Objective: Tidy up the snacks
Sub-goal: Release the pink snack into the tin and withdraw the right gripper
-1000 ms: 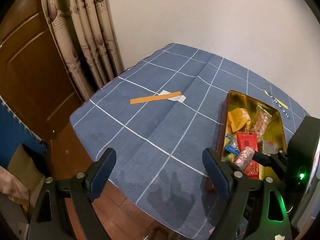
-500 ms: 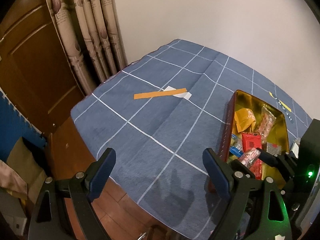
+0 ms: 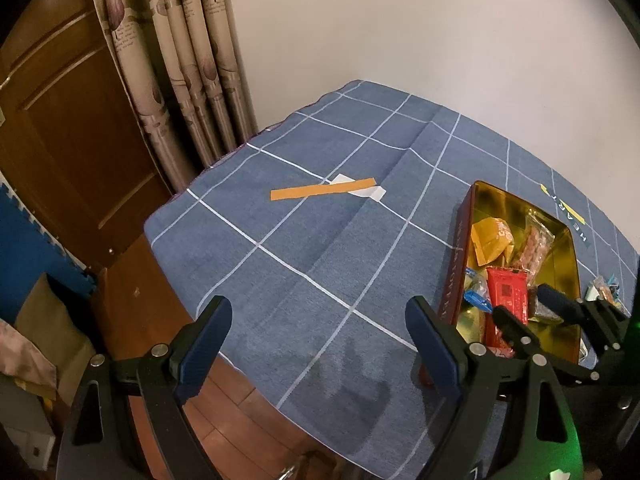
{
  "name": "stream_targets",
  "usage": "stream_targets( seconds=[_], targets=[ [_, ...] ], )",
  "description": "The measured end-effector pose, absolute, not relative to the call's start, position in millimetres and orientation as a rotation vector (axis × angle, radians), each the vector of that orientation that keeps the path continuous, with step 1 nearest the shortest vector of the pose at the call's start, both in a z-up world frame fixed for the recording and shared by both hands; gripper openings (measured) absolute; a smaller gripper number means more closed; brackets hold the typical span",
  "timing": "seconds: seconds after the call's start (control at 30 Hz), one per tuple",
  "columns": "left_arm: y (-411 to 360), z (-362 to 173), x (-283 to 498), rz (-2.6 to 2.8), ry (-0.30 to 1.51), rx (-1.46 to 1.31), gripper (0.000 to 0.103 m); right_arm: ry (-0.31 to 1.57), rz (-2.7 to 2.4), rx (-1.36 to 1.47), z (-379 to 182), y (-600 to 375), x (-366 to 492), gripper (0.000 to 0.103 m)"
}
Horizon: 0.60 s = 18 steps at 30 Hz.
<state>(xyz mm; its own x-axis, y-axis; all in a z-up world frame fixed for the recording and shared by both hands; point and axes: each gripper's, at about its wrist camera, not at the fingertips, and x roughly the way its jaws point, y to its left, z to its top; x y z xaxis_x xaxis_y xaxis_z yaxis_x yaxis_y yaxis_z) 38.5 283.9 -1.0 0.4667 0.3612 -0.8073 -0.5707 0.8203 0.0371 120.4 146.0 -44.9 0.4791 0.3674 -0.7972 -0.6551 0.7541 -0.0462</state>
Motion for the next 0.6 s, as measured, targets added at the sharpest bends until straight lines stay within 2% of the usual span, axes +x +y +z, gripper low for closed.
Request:
stream_targets(
  seconds=[0.6],
  targets=[
    [278,-3,39,0.574,0.930,-0.229,0.086,0.800,0.502,-0.365,-19,117,121,0.056]
  ],
)
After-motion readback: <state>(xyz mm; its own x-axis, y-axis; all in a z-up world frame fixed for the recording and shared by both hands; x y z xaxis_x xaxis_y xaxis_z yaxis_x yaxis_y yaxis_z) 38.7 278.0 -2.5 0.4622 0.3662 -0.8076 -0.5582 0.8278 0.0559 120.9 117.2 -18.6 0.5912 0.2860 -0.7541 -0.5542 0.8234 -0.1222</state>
